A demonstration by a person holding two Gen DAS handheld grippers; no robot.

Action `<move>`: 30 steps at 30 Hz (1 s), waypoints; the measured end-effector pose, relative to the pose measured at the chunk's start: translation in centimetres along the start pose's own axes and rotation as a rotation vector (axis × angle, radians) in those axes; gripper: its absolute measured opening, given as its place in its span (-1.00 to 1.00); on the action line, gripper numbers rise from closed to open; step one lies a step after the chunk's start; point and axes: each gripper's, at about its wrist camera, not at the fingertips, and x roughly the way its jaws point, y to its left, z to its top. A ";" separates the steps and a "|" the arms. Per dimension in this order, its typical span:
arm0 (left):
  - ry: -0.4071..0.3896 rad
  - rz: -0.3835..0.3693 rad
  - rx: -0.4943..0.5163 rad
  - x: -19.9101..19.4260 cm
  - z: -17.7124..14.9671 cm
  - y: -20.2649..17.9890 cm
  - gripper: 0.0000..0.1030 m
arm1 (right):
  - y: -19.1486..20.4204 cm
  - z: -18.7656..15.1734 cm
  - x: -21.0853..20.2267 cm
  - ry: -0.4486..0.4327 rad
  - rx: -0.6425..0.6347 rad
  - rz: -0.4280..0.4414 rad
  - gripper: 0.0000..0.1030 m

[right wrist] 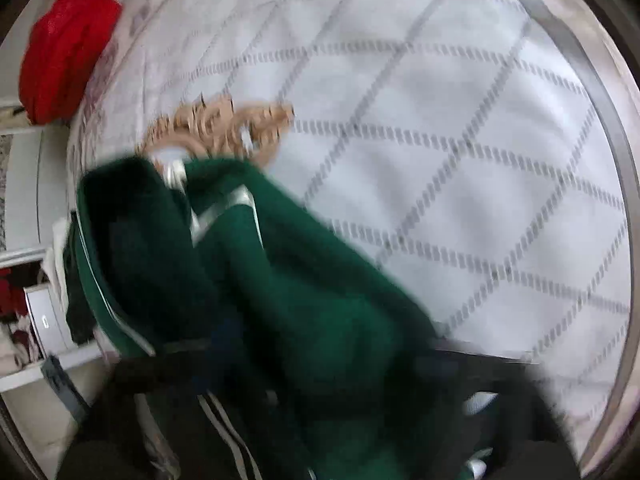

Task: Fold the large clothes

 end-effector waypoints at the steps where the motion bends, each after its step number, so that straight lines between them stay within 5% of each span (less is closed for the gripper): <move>1: -0.001 -0.009 0.000 0.0 0.0 0.0 1.00 | -0.7 0.3 0.1 -0.031 0.034 -0.031 -0.58; 3: 0.006 -0.020 0.002 0.2 0.2 -0.2 1.00 | -1.3 0.5 0.5 -0.076 0.039 -0.156 -0.68; 6: 0.006 0.006 0.022 -0.4 0.5 -0.5 1.00 | -1.7 0.7 -0.3 -0.044 0.099 -0.140 -0.68; 8: -0.007 -0.011 0.001 -1.3 0.5 -0.1 1.00 | -1.0 0.6 -2.6 -0.040 0.090 -0.072 -0.50; 9: -0.019 -0.015 -0.013 -1.9 0.3 0.3 1.00 | -0.8 0.2 -4.2 -0.057 0.074 -0.014 -0.14; 10: -0.026 -0.013 -0.023 -2.4 0.2 0.6 1.00 | -0.7 -0.3 -5.6 -0.075 0.058 0.043 0.49; 12: -0.043 -0.003 -0.056 -3.4 -0.5 1.5 1.00 | 0.0 -1.6 -7.0 -0.084 -0.007 0.178 0.90; 17: -0.014 0.036 -0.139 -3.6 -2.6 3.3 1.00 | 4.6 0.2 1.5 0.187 -0.183 0.213 0.90; 19: -0.004 0.061 -0.162 -3.8 -3.7 3.8 1.00 | 5.6 0.2 3.4 0.192 -0.193 0.218 0.85; 20: -0.002 0.073 -0.168 -4.0 -4.2 4.1 1.00 | 6.7 0.4 3.8 0.184 -0.198 0.214 0.68; 21: -0.003 0.096 -0.174 -4.4 -5.1 4.4 1.00 | 7.4 0.1 3.9 0.182 -0.193 0.199 0.30; 24: -0.002 0.150 -0.178 -5.9 -7.8 5.0 1.00 | 7.7 -0.8 4.4 0.198 0.045 0.297 -0.35; 27: 0.017 0.203 -0.152 -7.7 -11.3 5.0 1.00 | 6.6 -3.2 4.2 0.268 0.200 0.307 -0.41; 30: 0.030 0.220 -0.078 -9.6 -14.8 3.1 1.00 | 7.6 -3.5 3.9 0.369 0.057 0.276 -0.35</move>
